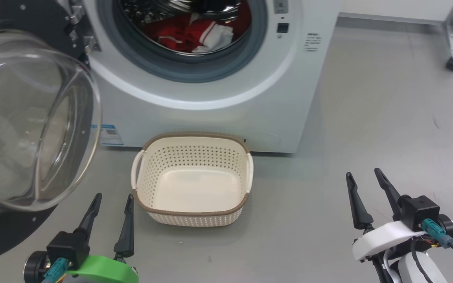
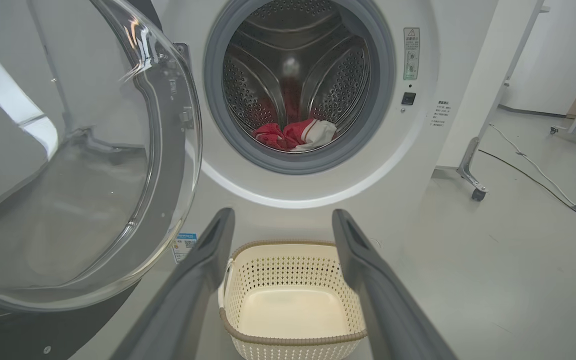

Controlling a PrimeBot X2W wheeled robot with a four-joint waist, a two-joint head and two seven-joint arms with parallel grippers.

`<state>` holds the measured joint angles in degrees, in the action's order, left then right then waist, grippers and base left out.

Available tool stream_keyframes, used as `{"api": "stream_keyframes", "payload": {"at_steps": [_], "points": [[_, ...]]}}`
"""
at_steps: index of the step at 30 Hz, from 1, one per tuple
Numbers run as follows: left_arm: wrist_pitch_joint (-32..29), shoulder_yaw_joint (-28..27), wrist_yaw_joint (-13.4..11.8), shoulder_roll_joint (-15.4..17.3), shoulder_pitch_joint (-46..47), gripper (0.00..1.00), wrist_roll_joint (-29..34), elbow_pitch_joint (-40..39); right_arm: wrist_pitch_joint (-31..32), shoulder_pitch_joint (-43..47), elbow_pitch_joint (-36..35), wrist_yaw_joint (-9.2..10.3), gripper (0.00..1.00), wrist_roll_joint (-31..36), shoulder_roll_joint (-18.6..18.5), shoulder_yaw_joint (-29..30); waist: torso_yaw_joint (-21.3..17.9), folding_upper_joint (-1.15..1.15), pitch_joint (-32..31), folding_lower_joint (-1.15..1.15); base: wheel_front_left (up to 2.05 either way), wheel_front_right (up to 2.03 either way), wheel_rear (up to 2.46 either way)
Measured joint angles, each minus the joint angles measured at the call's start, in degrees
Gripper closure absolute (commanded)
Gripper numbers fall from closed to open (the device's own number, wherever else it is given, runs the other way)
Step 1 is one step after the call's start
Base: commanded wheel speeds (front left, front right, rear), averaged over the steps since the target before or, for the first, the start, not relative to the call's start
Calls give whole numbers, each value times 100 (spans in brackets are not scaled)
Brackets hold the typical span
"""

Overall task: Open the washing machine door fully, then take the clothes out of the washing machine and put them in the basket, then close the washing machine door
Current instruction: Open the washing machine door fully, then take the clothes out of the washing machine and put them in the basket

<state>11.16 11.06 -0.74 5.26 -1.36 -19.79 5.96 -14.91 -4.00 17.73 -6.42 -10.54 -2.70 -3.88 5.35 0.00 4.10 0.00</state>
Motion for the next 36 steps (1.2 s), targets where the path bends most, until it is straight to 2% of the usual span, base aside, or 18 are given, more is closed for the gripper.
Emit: {"api": "stream_keyframes", "payload": {"at_steps": [10,36], "points": [[-162,118,-4,0,-32,0,67,-86,0,144,-27,4,0,-42,10,40,-536,0,-108,0,0,0,0],[-302,168,-156,29,-36,0,175,-146,0,220,-155,62,0,-47,20,113,-612,0,-108,0,0,0,0]]}}
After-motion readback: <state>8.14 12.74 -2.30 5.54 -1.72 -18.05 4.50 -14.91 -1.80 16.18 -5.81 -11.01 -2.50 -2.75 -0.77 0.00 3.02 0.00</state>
